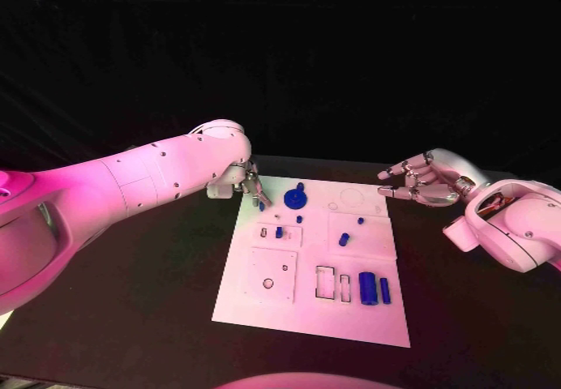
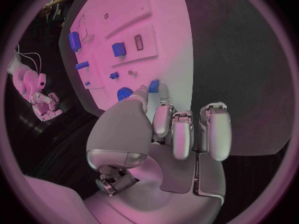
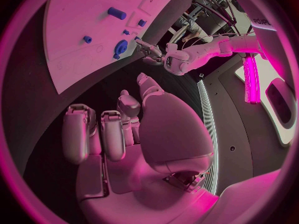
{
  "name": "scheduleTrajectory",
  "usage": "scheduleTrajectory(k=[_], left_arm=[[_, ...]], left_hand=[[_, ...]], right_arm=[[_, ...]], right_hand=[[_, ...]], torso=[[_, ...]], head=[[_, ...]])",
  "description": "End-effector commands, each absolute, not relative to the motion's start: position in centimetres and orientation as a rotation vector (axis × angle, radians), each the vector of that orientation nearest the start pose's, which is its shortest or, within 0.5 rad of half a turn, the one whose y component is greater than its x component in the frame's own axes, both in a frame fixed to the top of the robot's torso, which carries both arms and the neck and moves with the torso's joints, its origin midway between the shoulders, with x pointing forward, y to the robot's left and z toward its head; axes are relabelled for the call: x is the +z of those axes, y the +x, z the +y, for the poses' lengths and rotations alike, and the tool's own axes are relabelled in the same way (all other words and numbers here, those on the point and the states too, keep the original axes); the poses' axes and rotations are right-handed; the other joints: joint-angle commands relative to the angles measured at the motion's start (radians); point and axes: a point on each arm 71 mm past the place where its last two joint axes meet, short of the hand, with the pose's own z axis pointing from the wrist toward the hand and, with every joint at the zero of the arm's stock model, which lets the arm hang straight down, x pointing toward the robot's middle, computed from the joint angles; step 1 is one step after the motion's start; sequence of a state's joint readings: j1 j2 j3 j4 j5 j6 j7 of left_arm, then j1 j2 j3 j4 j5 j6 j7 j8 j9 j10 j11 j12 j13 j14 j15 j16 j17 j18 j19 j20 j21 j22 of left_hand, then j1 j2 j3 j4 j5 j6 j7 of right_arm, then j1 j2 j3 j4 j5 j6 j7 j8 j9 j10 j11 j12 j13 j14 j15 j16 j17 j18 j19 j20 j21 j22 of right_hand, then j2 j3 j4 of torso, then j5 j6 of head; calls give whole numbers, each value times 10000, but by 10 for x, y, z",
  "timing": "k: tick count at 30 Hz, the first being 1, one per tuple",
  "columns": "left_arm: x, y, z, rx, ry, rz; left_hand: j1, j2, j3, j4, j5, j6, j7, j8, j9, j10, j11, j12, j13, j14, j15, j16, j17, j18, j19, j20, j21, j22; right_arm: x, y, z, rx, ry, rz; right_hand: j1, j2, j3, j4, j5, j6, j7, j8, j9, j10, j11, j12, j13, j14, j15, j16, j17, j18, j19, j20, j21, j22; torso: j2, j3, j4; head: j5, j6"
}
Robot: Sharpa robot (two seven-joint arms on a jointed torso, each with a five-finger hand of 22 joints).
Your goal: Assemble the parts on the task board
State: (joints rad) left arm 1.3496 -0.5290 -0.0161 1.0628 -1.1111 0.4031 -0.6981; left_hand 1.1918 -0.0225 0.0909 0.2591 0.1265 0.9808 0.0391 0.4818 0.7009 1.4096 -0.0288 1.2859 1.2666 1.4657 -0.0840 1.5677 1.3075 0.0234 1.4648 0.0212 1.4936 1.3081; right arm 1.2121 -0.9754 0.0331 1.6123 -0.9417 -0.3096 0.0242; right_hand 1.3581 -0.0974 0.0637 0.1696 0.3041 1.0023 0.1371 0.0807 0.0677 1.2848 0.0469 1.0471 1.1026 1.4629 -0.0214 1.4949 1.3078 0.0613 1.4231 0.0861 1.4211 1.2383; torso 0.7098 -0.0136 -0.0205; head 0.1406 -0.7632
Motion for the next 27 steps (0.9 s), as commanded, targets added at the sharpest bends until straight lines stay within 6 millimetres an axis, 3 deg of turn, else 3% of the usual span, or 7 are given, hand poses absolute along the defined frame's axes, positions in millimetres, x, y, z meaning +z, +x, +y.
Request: scheduleTrajectory(k=[1,6,11,13,17,21,27], left_arm=[[-174,571,200,-315,-1766,23848],[-176,571,199,-453,-1771,23884],[-176,571,198,-726,-1885,23852],[-176,571,198,-871,-1984,23837],[-177,570,198,-1165,-2234,23767],[-175,567,199,-1499,-2518,23615],[-170,554,201,-2246,-3073,23271]], left_hand=[[320,105,123,-177,66,43,-31,-17,-29,63,-45,20,-24,1051,-46,31,2633,27,561,16,44,1700],[999,319,648,-524,65,-51,-62,-113,-102,32,-74,-19,-54,1051,-69,31,2633,38,538,-5,11,1670],[1889,399,1923,-1092,106,-220,1,-286,-225,-33,-43,-102,-101,1051,-65,31,2633,68,478,-36,-85,1570],[1877,137,2804,-1248,91,-223,143,-286,-232,-33,7,-135,-123,1051,30,31,2633,66,482,-8,-87,1581],[1491,-434,4216,-1489,85,-244,122,-180,-142,3,41,-156,-151,1051,75,31,2633,68,483,54,-104,1586],[1135,-694,5031,-1657,97,-244,101,-2,0,50,54,-132,-135,1051,64,31,2633,66,491,60,-106,1602],[788,-927,5681,-1833,151,-246,85,236,177,108,29,-84,-95,1051,40,31,2633,64,503,46,-104,1623]], right_arm=[[-146,478,-238,9712,2862,16672],[-146,478,-238,9718,2858,16674],[-146,478,-237,9721,2856,16676],[-146,478,-237,9719,2857,16676],[-146,478,-238,9718,2858,16675],[-146,478,-238,9716,2858,16676],[-146,478,-238,9691,2871,16691]], right_hand=[[-57,32,-61,-3,21,72,-8,11,-1,16,13,-49,-6,773,-49,-66,1329,64,0,-77,-55,-6],[-44,39,-59,-7,29,73,-9,11,-1,21,12,-40,0,774,-50,-65,1332,63,2,-77,-54,-4],[-44,39,-59,-7,29,73,-9,11,-1,21,12,-40,0,774,-50,-65,1332,63,2,-77,-54,-4],[-44,39,-59,-7,29,73,-9,11,-1,21,12,-40,0,774,-50,-65,1332,63,2,-77,-54,-4],[-44,39,-59,-7,29,73,-9,11,-1,21,12,-40,0,774,-50,-65,1332,63,2,-77,-54,-4],[-44,39,-59,-7,29,73,-9,11,-1,21,12,-40,0,774,-50,-65,1332,63,2,-77,-54,-4],[-44,39,-59,-7,29,73,-9,11,-1,21,12,-40,0,774,-50,-65,1332,63,2,-77,-54,-4]], torso=[[2,-3,-2],[5,-4,-7],[-3,2,-4],[-7,5,-4],[-11,6,0],[-16,11,7],[-24,14,21]], head=[[-3,-12],[-3,-31],[-8,-54],[-13,-59],[-14,-51],[-9,-41],[11,-35]])
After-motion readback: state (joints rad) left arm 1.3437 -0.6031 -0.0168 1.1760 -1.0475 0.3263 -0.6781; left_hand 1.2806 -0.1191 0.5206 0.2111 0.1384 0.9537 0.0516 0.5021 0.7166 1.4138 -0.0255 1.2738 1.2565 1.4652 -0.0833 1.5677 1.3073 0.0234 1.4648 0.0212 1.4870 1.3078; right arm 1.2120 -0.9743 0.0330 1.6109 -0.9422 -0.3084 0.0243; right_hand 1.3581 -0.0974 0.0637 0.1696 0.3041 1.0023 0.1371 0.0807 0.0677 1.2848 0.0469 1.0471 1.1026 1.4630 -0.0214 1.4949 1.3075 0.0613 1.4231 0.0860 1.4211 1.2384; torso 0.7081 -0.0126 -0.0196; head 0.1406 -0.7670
